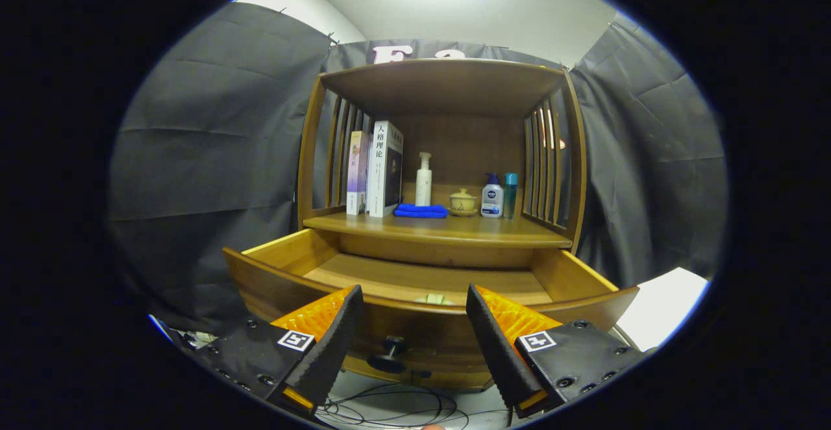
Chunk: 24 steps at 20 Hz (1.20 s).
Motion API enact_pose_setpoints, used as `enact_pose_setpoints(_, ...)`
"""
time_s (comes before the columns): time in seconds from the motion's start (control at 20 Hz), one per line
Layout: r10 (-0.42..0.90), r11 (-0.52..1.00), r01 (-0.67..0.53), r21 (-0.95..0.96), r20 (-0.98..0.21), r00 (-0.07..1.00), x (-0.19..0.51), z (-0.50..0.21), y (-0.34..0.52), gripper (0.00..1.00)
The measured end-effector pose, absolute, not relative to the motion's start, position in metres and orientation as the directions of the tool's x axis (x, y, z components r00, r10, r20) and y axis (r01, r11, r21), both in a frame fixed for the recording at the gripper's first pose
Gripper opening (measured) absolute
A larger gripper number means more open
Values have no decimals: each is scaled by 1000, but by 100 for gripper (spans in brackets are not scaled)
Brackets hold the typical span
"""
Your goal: Pull open the drawer, take out the items inside it, and place them on the countertop above the cabinet.
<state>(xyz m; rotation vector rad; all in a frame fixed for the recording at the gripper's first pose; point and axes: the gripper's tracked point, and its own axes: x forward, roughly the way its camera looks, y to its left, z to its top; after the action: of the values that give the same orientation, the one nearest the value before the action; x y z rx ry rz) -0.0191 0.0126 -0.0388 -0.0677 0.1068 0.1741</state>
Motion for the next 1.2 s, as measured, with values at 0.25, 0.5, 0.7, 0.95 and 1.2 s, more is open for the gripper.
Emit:
enact_pose_setpoints(0.25,205,975,-216,-46,-180,962,7,-22,17,99)
enact_pose_setpoints(0.5,200,978,-209,-5,-269,942,42,-22,15,99)
enact_pose_setpoints(0.7,211,976,-217,28,-390,897,71,-36,15,98)
enact_pose_setpoints(0.95,187,975,-220,-7,-501,845,99,-58,9,99)
enact_pose_setpoints(1.2,185,977,-213,28,-615,767,117,-87,9,99)
